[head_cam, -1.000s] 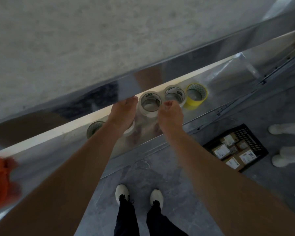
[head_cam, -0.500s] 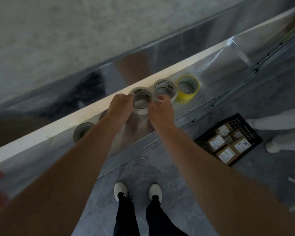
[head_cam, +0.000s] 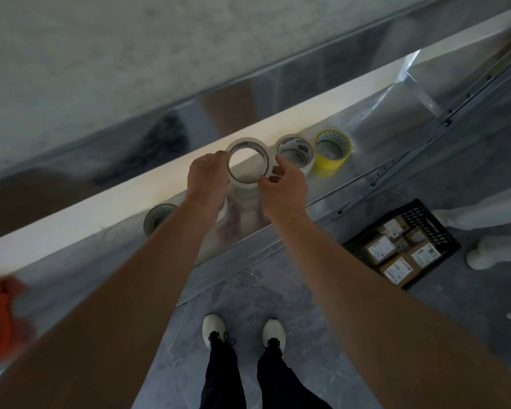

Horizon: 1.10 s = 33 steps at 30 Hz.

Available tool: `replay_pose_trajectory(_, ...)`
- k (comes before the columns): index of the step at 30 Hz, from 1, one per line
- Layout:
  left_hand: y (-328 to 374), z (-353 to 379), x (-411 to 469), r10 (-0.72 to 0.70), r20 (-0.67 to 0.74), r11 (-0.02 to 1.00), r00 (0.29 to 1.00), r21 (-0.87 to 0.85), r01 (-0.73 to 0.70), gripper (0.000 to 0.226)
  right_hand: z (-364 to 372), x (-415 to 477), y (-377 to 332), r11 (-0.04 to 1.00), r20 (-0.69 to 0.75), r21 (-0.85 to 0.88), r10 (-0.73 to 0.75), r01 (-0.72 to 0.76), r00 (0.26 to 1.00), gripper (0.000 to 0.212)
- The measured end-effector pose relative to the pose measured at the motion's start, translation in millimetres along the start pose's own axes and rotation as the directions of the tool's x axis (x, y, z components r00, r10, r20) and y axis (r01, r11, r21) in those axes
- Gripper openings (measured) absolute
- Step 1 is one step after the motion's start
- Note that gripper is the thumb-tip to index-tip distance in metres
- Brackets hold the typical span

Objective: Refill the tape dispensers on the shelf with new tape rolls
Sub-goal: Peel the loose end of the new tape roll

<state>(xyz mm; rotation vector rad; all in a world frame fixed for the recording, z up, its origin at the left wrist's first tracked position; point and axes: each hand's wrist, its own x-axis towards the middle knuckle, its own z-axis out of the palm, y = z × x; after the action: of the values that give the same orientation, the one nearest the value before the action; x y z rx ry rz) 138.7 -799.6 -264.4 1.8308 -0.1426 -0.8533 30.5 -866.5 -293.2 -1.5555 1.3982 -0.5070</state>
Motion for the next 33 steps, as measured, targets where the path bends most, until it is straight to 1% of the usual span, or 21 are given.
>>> replay_pose_trajectory(3, 7.3, -4.6, -15.7, 0.044, -0.061, 0.999, 0.997, 0.031, -0.042, 0.026, 5.0, -8.6, -4.5, 0.999, -0.001, 0.021, -0.045, 0.045, 0.999, 0.065)
replay_pose_trajectory(6, 14.3, -11.6, -32.8, 0.098, -0.081, 0.995, 0.992, 0.034, -0.096, 0.022, 1.4, -19.5, -11.4, 0.995, 0.000, 0.055, -0.078, 0.078, 0.997, 0.061)
replay_pose_trajectory(9, 18.9, -20.2, -47.7, 0.115, -0.072, 0.993, 0.991, 0.025, -0.113, 0.027, -9.7, -33.7, -23.7, 0.989, -0.024, 0.112, -0.095, 0.097, 0.995, 0.054)
replay_pose_trajectory(11, 21.2, -25.4, -59.3, 0.108, -0.076, 0.994, 0.991, -0.025, -0.111, 0.034, -16.6, -44.8, -30.6, 0.984, -0.057, 0.115, -0.133, 0.139, 0.989, 0.050)
replay_pose_trajectory(13, 21.1, -31.2, -73.0, 0.109, -0.081, 0.993, 0.991, -0.047, -0.113, 0.036, -22.2, -57.4, -36.9, 0.978, -0.072, 0.124, -0.157, 0.165, 0.985, 0.048)
replay_pose_trajectory(17, 16.2, -44.4, -98.1, 0.153, -0.098, 0.980, 0.983, -0.109, -0.164, 0.028, -34.0, -83.1, -45.8, 0.963, -0.062, 0.177, -0.194, 0.202, 0.979, 0.042)
replay_pose_trajectory(21, 14.0, -60.6, -129.4, 0.186, -0.131, 0.968, 0.974, -0.146, -0.205, 0.022, -41.3, -108.6, -52.5, 0.954, -0.041, 0.199, -0.222, 0.226, 0.974, 0.031)
replay_pose_trajectory(25, 14.5, -76.8, -166.5, 0.200, -0.165, 0.955, 0.966, -0.188, -0.230, 0.019, -42.7, -133.1, -57.6, 0.940, -0.059, 0.160, -0.296, 0.302, 0.953, 0.019)
replay_pose_trajectory(30, 3.9, -105.4, -196.1, 0.243, -0.192, 0.938, 0.951, -0.205, -0.280, 0.021, -39.4, -167.5, -65.4, 0.932, -0.031, 0.161, -0.326, 0.326, 0.945, 0.015)
replay_pose_trajectory(33, -2.3, -126.1, -211.4, 0.238, -0.220, 0.938, 0.946, -0.201, -0.283, 0.029, -33.7, -191.6, -68.7, 0.929, -0.012, 0.166, -0.333, 0.331, 0.943, 0.013)
